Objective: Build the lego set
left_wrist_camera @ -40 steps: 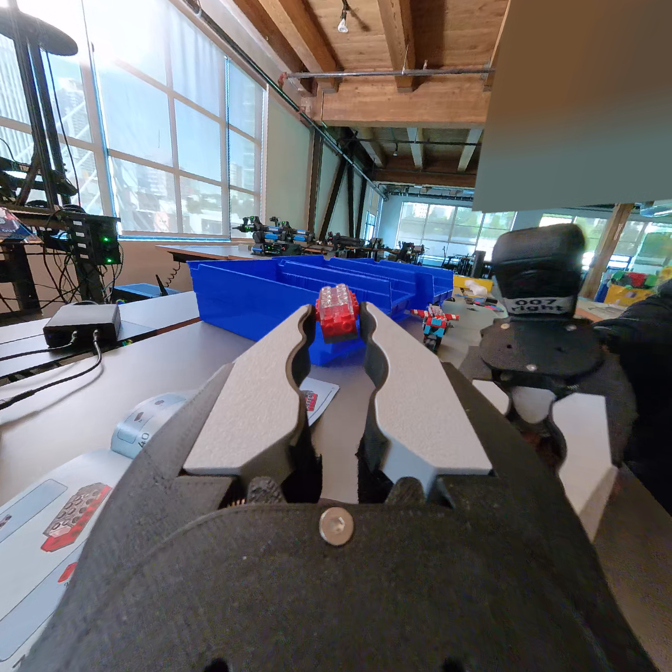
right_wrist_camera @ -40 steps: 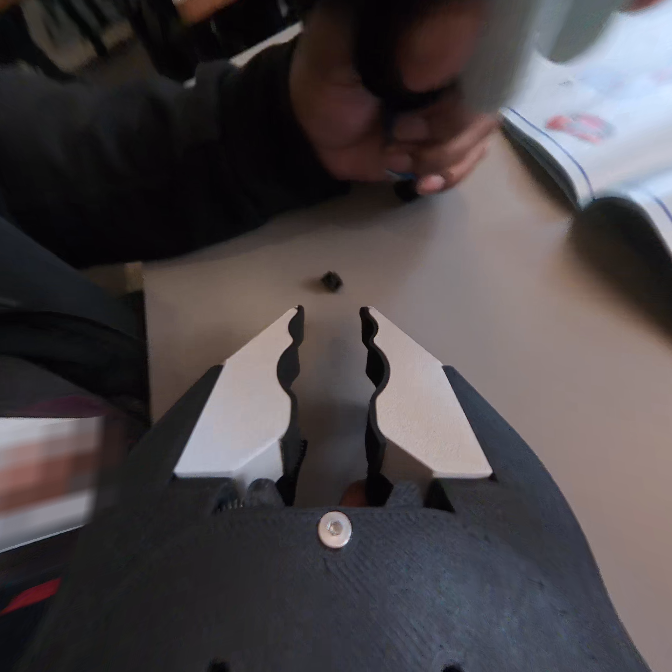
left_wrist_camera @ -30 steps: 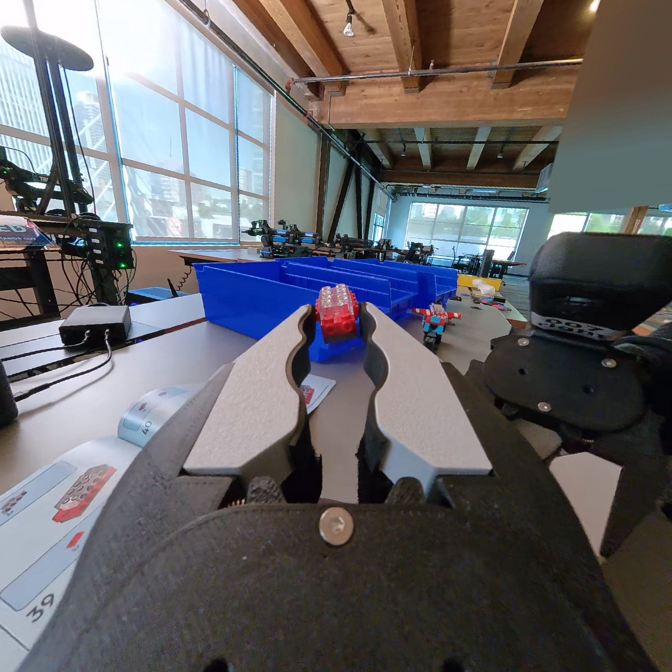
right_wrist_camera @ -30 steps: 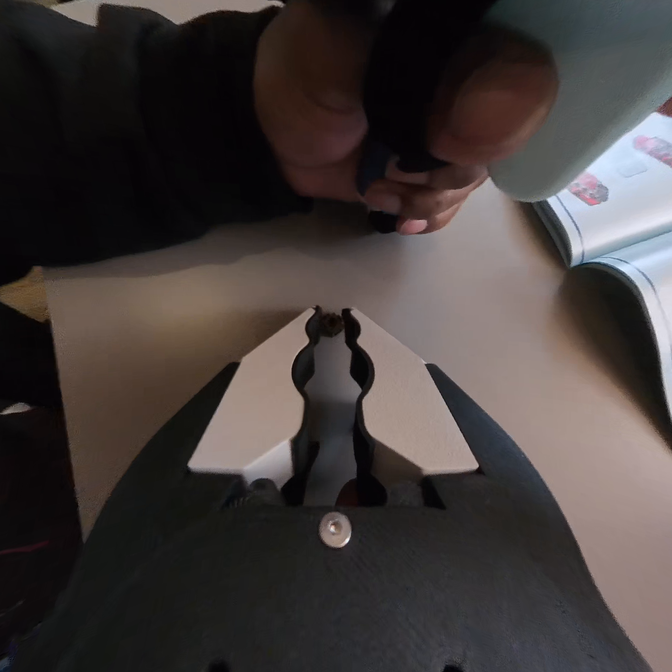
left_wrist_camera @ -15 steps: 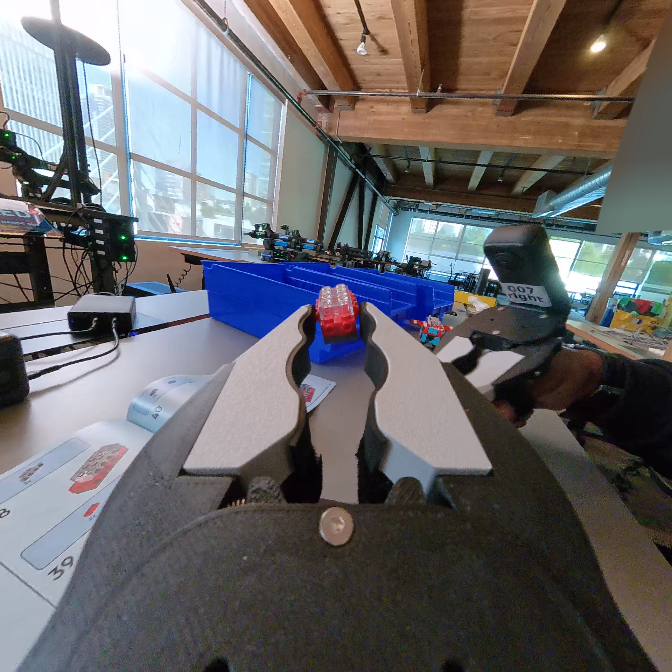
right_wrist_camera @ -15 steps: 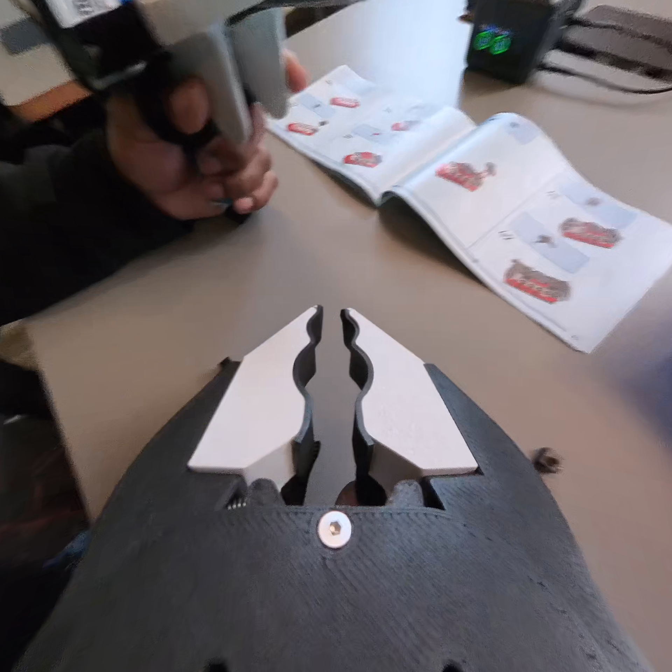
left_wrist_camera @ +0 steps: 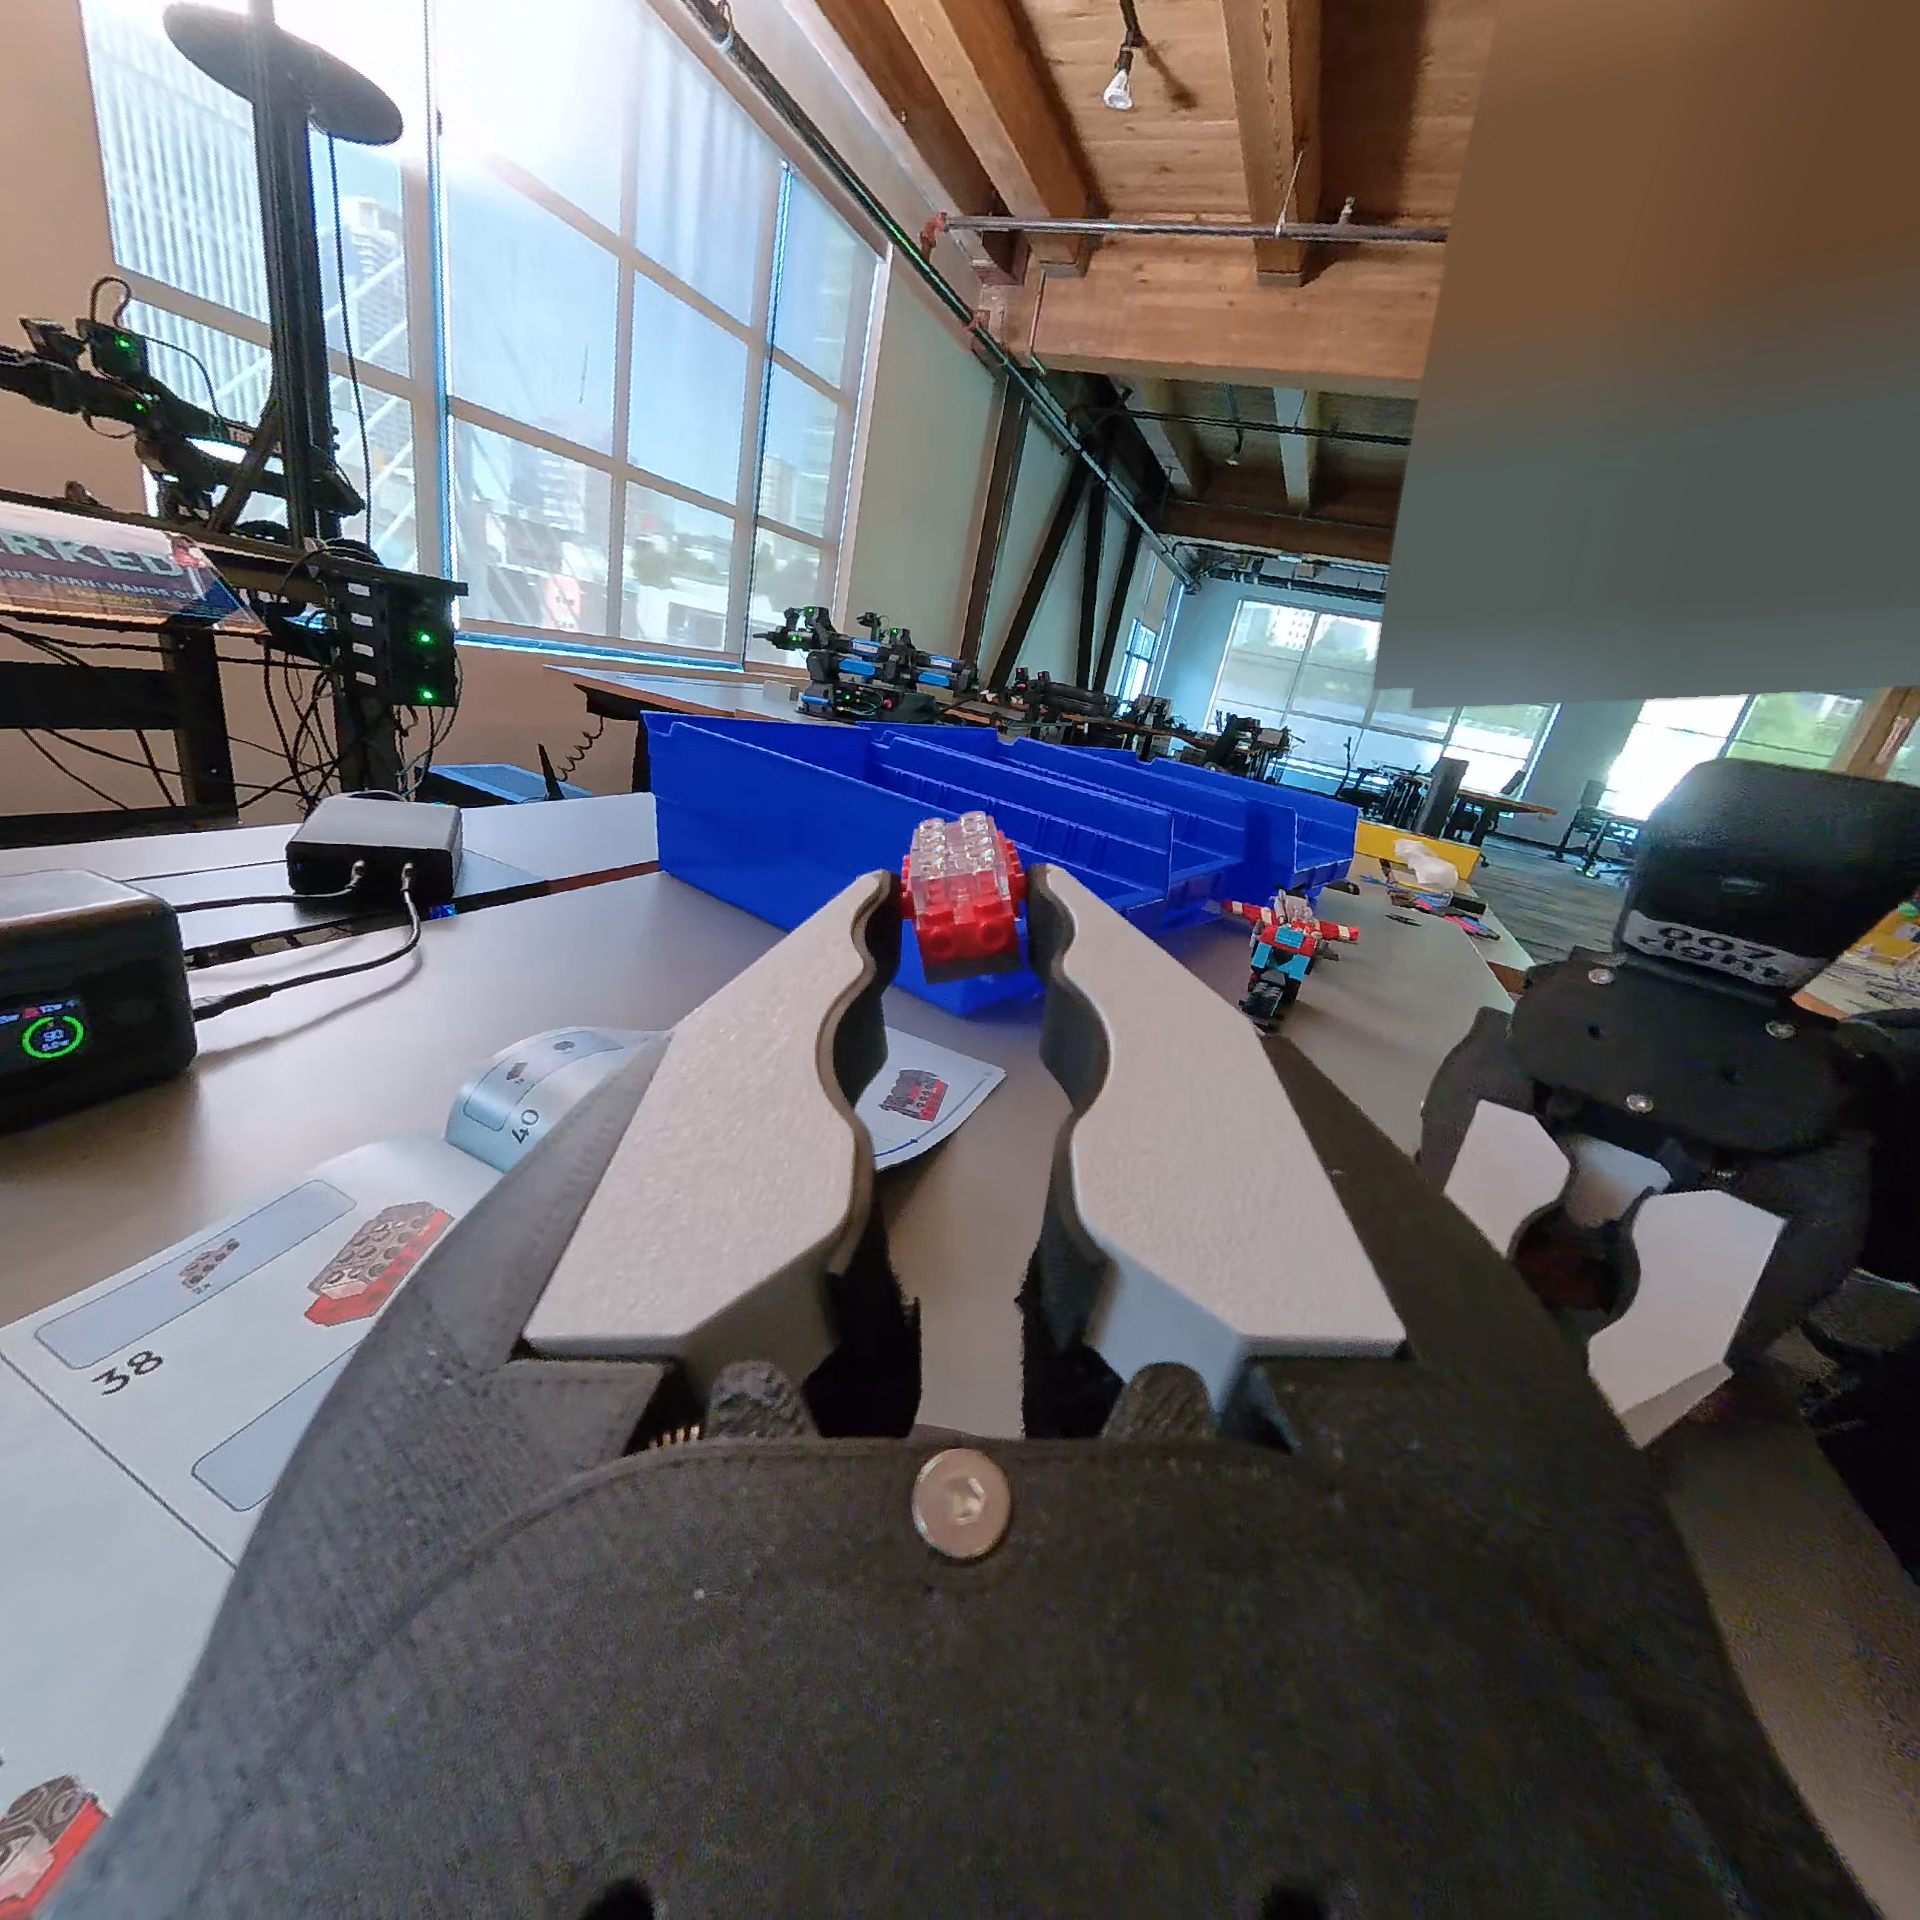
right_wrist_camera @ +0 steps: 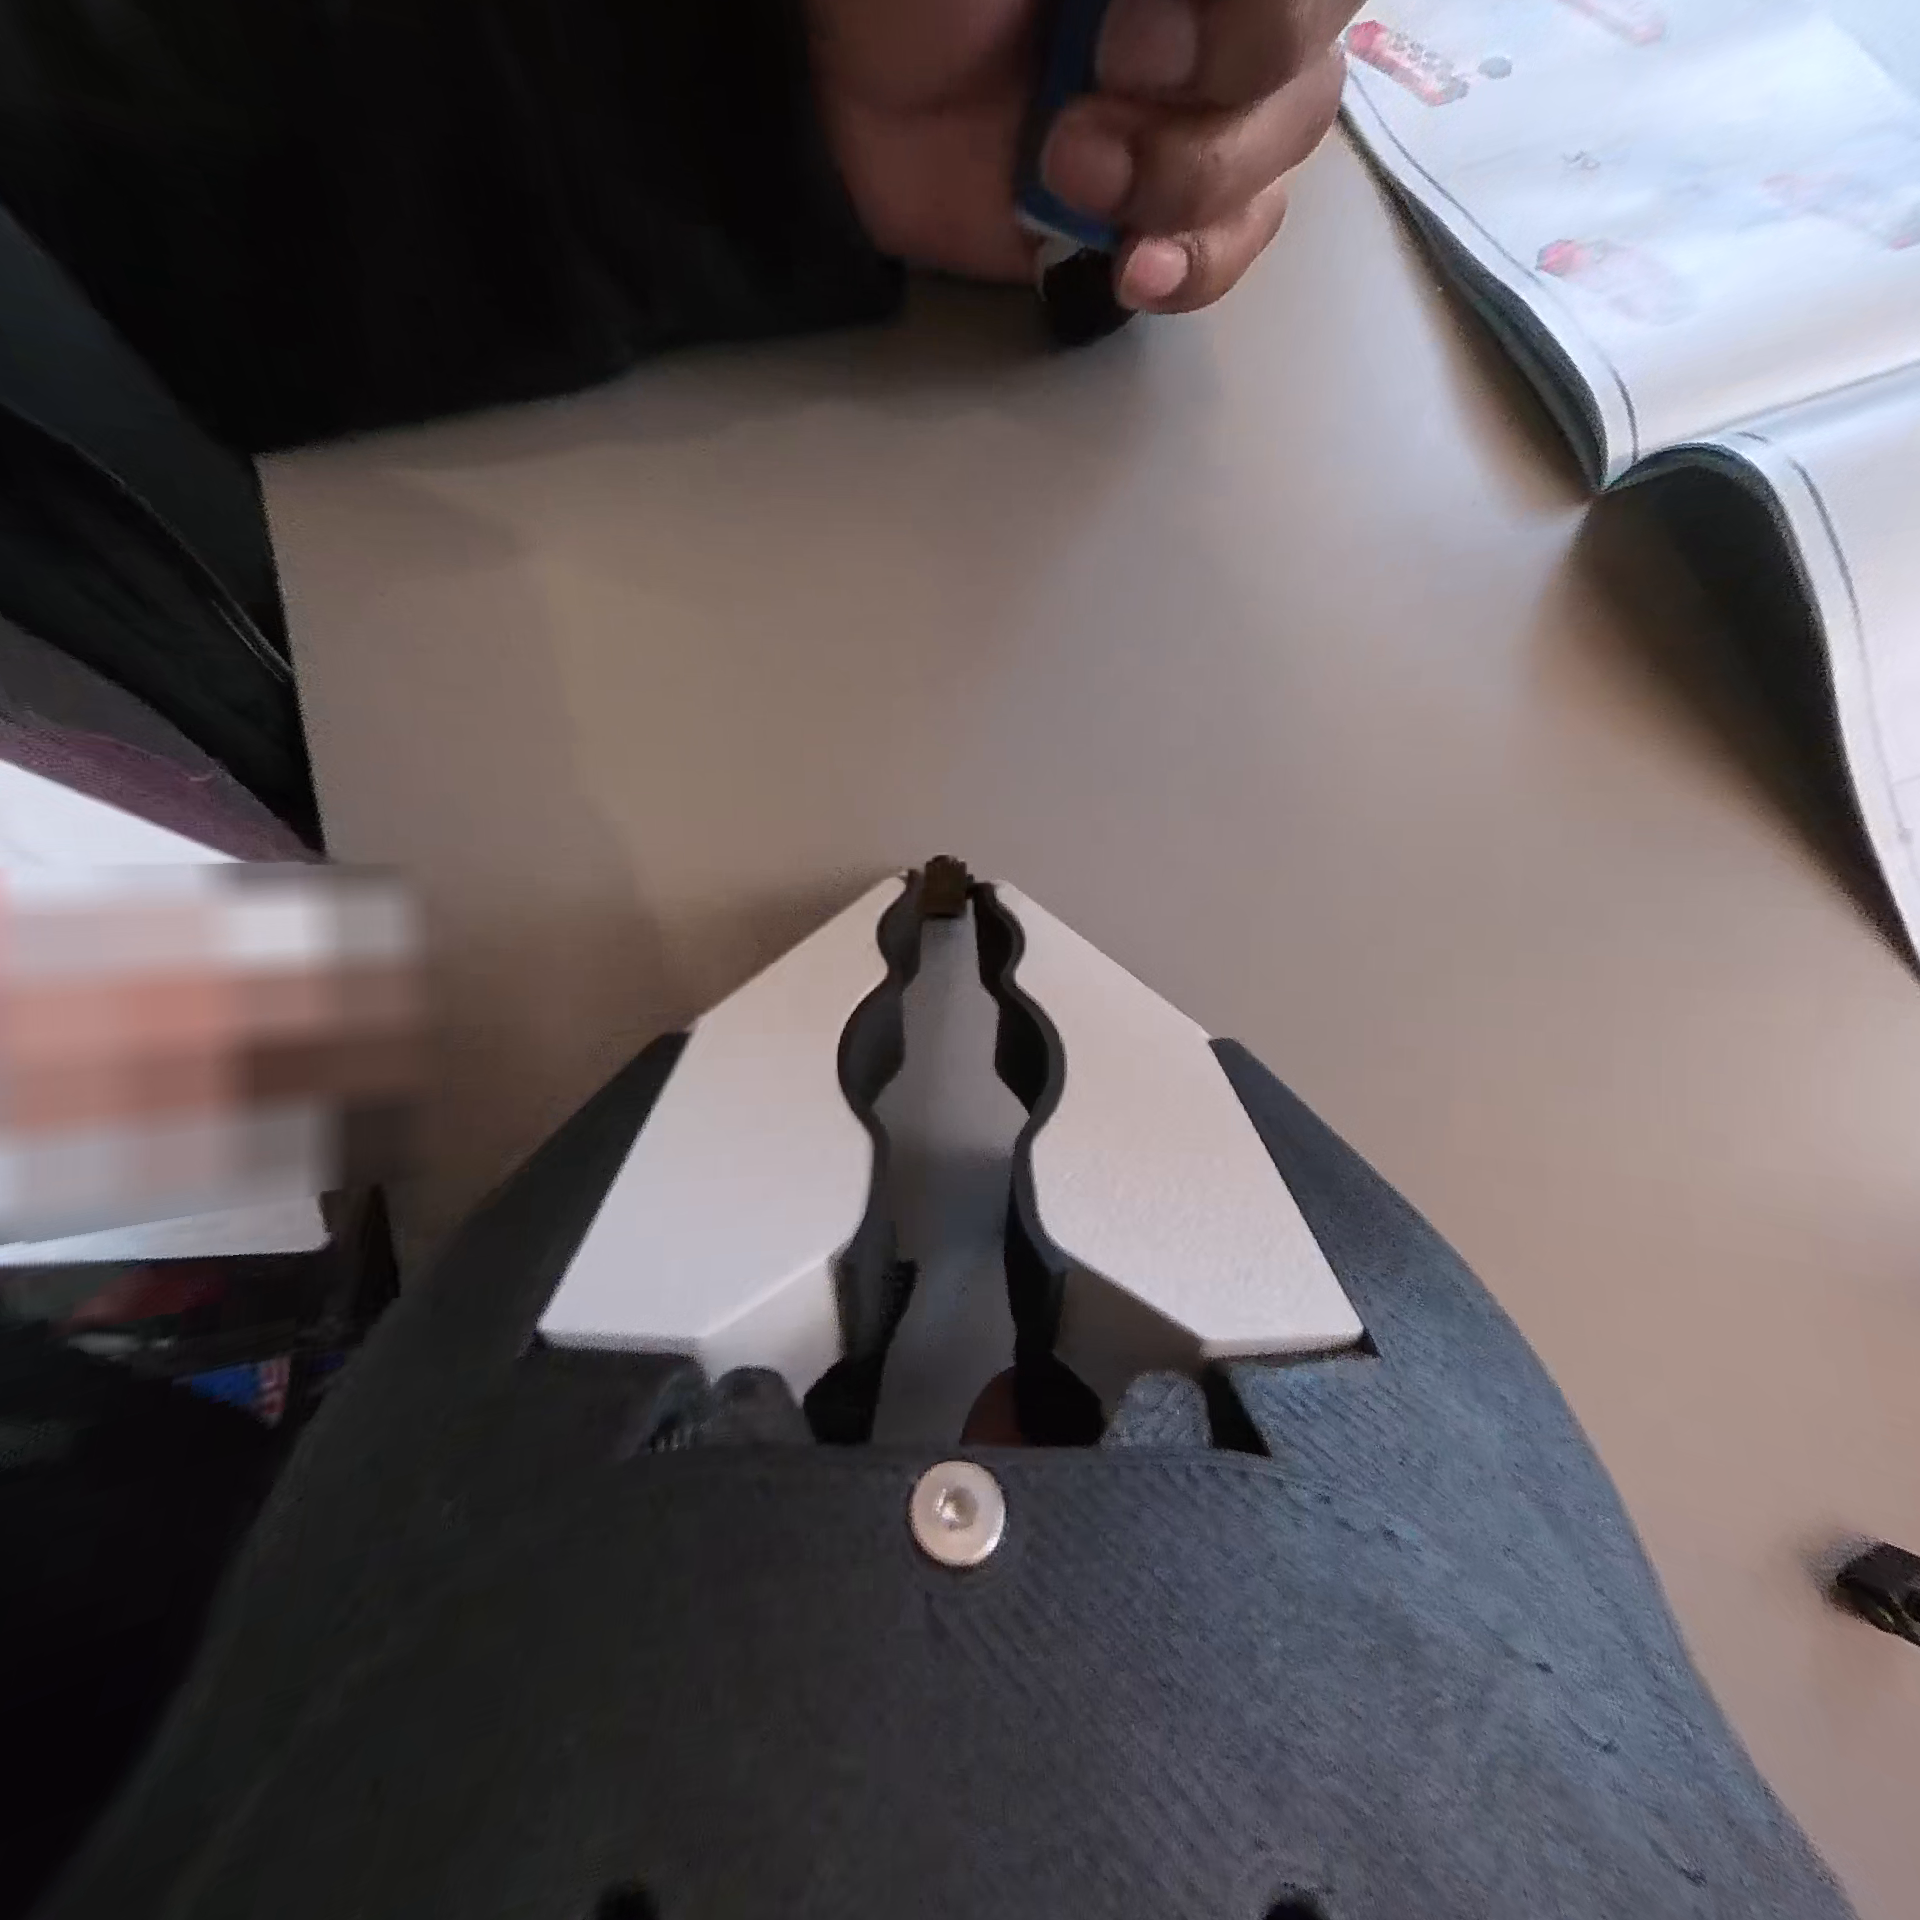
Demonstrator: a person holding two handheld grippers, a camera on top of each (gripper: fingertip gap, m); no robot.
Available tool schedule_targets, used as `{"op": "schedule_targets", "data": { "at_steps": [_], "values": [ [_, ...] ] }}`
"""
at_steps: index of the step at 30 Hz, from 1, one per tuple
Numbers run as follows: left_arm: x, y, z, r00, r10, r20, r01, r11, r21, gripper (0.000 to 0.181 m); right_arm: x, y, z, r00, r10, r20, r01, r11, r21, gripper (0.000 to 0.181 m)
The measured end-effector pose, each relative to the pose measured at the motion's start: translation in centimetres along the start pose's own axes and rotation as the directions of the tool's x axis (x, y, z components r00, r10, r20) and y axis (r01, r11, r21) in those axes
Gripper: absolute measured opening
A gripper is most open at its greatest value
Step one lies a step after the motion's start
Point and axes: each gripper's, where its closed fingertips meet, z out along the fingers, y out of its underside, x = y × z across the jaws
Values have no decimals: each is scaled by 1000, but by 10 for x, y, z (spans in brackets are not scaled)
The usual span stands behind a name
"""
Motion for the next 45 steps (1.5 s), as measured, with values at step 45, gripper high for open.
{"op": "schedule_targets", "data": {
  "at_steps": [45],
  "values": [
    [46, 47, 46, 974, -34, -222, -28, 963, -269, 24, 129, 29, -47, 951, 40, -306, -31, 999, 33, 10]
  ]
}}
